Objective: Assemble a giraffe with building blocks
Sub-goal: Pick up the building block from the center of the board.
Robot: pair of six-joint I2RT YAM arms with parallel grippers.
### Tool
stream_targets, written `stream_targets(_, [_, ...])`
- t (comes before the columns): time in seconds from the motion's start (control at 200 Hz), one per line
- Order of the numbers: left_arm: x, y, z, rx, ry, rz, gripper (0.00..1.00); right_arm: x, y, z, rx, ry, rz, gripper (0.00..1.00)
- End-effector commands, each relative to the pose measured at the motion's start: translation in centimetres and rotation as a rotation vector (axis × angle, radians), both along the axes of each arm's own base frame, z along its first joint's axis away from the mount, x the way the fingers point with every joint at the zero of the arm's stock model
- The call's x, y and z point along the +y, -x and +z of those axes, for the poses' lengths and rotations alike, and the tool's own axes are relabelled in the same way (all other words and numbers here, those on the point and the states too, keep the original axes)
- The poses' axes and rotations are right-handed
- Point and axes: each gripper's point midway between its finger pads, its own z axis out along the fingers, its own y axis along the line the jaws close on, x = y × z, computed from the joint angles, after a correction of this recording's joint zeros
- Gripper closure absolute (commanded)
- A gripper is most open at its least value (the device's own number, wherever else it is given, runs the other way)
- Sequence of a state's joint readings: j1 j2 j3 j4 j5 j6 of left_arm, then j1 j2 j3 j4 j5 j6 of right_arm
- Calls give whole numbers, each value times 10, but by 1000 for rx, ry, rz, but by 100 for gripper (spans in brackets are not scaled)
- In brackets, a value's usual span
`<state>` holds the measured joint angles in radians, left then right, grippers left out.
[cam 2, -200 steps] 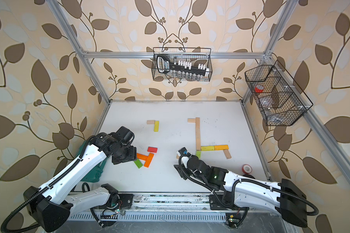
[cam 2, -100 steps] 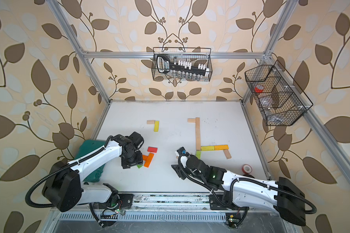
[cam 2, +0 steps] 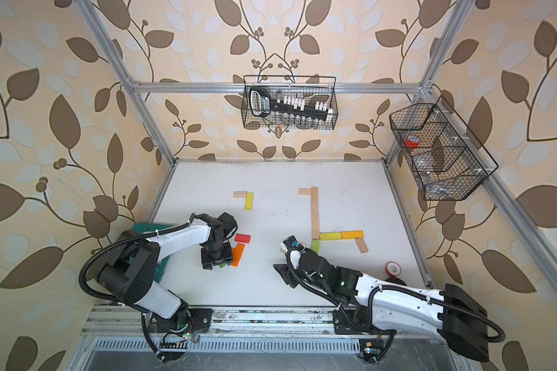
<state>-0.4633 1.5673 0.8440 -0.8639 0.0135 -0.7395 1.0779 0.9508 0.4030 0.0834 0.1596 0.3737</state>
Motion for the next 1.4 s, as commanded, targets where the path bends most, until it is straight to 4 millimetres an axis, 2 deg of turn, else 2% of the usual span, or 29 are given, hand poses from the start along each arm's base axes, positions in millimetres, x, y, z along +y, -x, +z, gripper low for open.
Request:
stream_targets(0.0, [6, -9, -1, -23, -42, 29, 37, 0, 3, 1, 0, -19, 11, 43])
stream_targets(0.125, [7, -9, -6, -12, -50, 34, 38, -1, 3, 1, -5, -17, 8, 43])
stream_targets(0.32, [12, -6, -10, -5, -50, 50, 49, -1, 3, 0, -3, -12, 10, 43])
stream_targets(0.575, [16, 1, -7, -10, -49, 53, 60, 2, 2, -2, 2, -11, 14, 43])
stream_targets(0.81, [20, 4, 1, -27, -51, 53, 66, 5, 2, -2, 7, -11, 17, 43])
stream_targets(1.125, [22, 4, 22, -56, -51, 46, 71, 6, 3, -2, 12, -18, 18, 43])
stream_targets(1.145, [22, 2, 30, -85, -40, 45, 71, 6, 3, -2, 11, -18, 18, 43])
stream_targets(1.305, [25, -7, 50, -125, -62, 21, 73, 7, 2, -1, 10, -23, 21, 43])
stream_targets(1.395, [17, -20, 66, -159, -35, -3, 75, 9, 3, 0, 13, -24, 26, 44])
